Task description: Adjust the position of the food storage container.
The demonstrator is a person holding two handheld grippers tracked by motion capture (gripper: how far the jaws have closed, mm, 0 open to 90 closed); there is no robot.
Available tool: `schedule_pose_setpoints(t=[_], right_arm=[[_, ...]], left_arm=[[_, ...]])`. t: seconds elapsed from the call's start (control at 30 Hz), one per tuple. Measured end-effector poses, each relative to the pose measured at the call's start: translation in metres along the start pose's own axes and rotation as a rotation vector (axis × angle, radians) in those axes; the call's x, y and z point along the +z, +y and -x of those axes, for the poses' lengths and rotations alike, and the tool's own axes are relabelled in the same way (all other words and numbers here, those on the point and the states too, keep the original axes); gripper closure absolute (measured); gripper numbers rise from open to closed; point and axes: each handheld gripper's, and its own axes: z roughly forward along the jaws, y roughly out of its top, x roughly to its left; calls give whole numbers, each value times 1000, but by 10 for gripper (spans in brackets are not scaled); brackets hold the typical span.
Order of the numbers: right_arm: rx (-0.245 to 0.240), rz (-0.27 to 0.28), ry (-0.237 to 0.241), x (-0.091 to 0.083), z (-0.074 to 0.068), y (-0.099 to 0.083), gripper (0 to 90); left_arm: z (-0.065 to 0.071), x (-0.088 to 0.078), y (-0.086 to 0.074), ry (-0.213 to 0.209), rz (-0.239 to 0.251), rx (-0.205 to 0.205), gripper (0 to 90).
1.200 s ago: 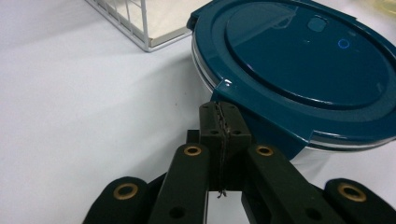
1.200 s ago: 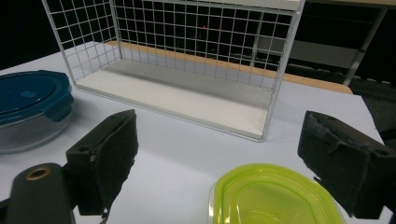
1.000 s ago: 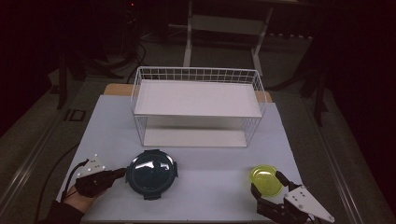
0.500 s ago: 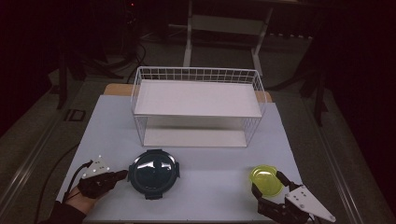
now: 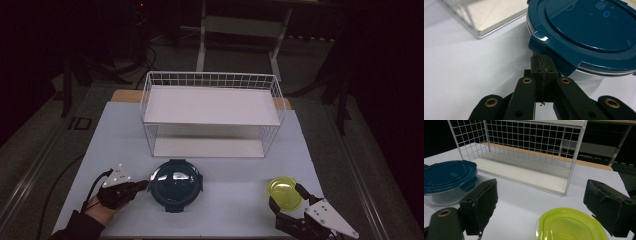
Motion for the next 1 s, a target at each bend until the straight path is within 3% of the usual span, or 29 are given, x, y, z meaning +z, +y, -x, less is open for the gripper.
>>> schedule_pose_setpoints(t=[0.3, 1.0], right_arm=[[-3, -3, 5, 1, -1, 0, 120], [-2, -12, 13, 3, -3, -1, 119]], left_arm=[[7, 8, 11, -26, 15, -3, 887], [21, 25, 26, -65, -7, 13, 888]])
